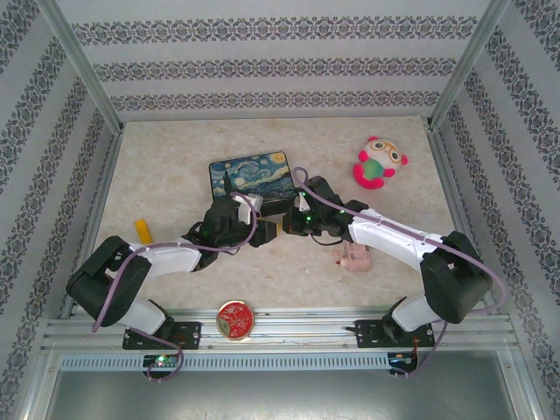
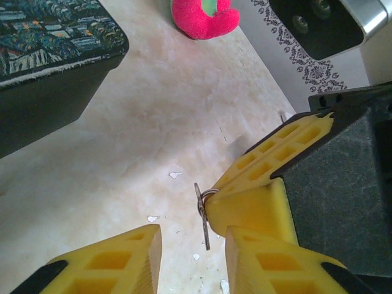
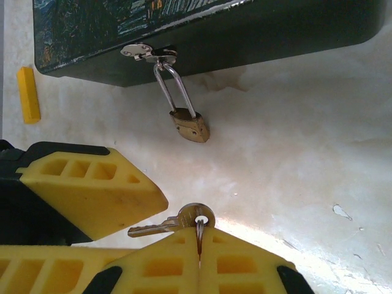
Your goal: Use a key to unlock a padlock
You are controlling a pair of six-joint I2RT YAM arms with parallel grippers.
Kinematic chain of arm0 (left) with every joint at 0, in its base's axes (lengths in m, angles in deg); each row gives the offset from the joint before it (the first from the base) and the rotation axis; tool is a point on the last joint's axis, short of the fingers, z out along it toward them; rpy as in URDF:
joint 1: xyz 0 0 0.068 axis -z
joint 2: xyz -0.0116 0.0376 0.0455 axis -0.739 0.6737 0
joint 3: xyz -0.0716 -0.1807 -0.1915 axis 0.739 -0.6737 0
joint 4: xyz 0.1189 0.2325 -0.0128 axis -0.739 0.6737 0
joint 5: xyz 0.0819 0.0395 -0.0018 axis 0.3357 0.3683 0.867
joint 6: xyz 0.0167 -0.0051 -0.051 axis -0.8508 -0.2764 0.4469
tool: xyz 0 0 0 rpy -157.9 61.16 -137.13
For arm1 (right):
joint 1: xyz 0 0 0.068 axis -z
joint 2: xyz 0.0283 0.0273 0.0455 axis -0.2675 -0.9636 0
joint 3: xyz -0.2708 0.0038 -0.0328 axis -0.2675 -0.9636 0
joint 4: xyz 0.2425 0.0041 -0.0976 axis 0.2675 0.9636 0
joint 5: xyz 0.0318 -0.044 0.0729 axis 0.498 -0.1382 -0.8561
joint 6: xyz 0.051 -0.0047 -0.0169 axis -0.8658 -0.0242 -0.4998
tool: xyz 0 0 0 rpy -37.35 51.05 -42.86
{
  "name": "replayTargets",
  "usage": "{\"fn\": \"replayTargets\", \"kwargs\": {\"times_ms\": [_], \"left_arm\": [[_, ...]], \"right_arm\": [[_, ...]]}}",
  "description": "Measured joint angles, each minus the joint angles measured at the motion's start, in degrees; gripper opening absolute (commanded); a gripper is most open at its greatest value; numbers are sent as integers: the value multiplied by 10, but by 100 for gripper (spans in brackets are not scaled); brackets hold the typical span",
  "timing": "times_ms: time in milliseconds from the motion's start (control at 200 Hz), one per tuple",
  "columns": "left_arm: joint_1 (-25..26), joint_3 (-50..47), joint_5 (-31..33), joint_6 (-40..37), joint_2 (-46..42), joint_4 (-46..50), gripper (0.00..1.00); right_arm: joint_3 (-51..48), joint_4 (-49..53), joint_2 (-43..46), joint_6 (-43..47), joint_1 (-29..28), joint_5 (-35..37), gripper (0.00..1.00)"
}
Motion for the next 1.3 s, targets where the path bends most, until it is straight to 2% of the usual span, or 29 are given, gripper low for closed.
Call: {"fn": "replayTargets", "kwargs": {"times_ms": [315, 450, 495, 605, 835, 1074, 1134, 1299], "left_arm": [[1, 0, 4, 7, 3, -12, 0], [3, 0, 10, -3, -7, -4, 0], [4, 0, 13, -12, -20, 7, 0], [5, 6, 22, -48, -66, 52, 0], [5, 21, 51, -113, -180, 151, 0], [5, 24, -10, -155, -221, 216, 0], [5, 24, -30, -164, -223, 228, 0], [5, 24, -89, -182, -223, 232, 0]], "right_arm": [[-3, -7, 0, -9, 0, -9, 0], [-7, -7, 5, -9, 2, -9, 0], [-9, -7, 12, -9, 4, -10, 9], [-12, -6, 38, -7, 5, -10, 20], [-19, 49, 91, 16, 26, 81, 32], [-73, 24, 173, 52, 26, 99, 46], [-86, 7, 206, 67, 26, 86, 50], [-127, -70, 302, 98, 26, 6, 49]]}}
